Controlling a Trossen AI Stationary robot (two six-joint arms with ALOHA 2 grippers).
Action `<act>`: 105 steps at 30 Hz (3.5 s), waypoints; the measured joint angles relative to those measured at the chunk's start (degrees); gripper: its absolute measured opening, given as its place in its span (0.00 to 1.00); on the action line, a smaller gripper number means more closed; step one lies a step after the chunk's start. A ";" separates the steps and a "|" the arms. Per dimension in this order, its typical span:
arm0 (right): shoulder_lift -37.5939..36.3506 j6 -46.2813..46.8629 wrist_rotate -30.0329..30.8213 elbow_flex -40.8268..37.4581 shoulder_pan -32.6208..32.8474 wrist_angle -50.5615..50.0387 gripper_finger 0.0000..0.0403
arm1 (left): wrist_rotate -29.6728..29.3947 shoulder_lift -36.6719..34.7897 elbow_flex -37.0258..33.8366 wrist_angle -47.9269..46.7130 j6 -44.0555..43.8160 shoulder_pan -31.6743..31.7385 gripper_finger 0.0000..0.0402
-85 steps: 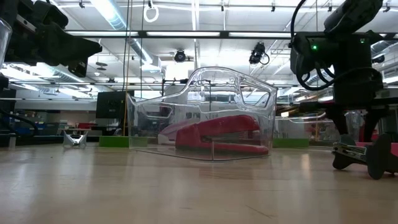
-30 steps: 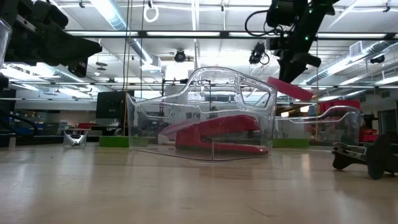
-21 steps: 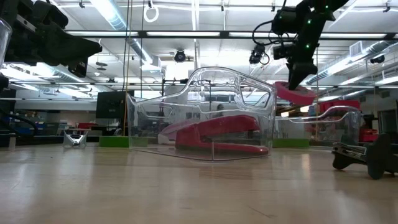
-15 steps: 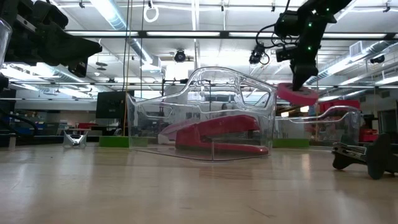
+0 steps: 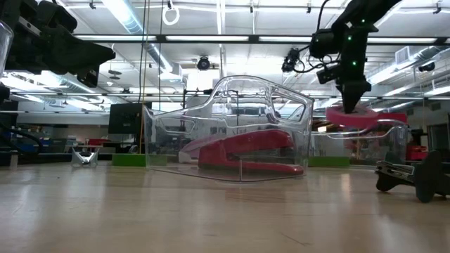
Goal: Pick and place Stapler, Stapler remover, tape
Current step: Put the pink tape into the top transparent bin, then put the black staple remover into the bottom transparent bin
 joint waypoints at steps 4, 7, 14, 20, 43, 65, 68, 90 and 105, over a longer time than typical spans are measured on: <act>2.04 -0.02 -0.01 -0.33 0.00 -1.77 0.22 | 0.00 0.00 0.00 0.01 0.01 0.00 0.07; 3.04 -0.62 -0.28 -1.68 0.00 -2.67 0.22 | 0.00 0.00 0.00 0.01 0.01 0.00 0.07; 3.75 -5.01 -0.57 -4.88 0.00 -4.29 0.22 | 0.00 0.00 0.00 0.01 -0.01 0.00 0.07; 3.75 -5.05 -0.63 -6.40 0.00 -4.71 0.22 | 0.00 0.00 0.01 0.00 0.00 0.00 0.07; 3.75 -1.10 -6.49 -6.40 0.02 -5.94 0.54 | -0.02 0.00 0.00 0.00 0.01 0.00 0.07; 1.72 3.45 -7.99 2.37 1.92 -2.70 0.60 | 0.00 0.00 0.00 -0.01 -0.01 0.00 0.07; 1.72 4.62 -11.43 4.62 3.39 -1.08 0.60 | -0.02 0.00 0.02 -0.01 -0.01 0.00 0.07; 1.72 9.00 -20.65 7.58 24.43 9.81 0.60 | 0.00 0.00 0.02 0.00 0.01 0.00 0.07; 1.79 14.97 -24.24 2.25 38.09 10.48 0.60 | 0.00 0.00 0.00 0.00 -0.01 0.00 0.07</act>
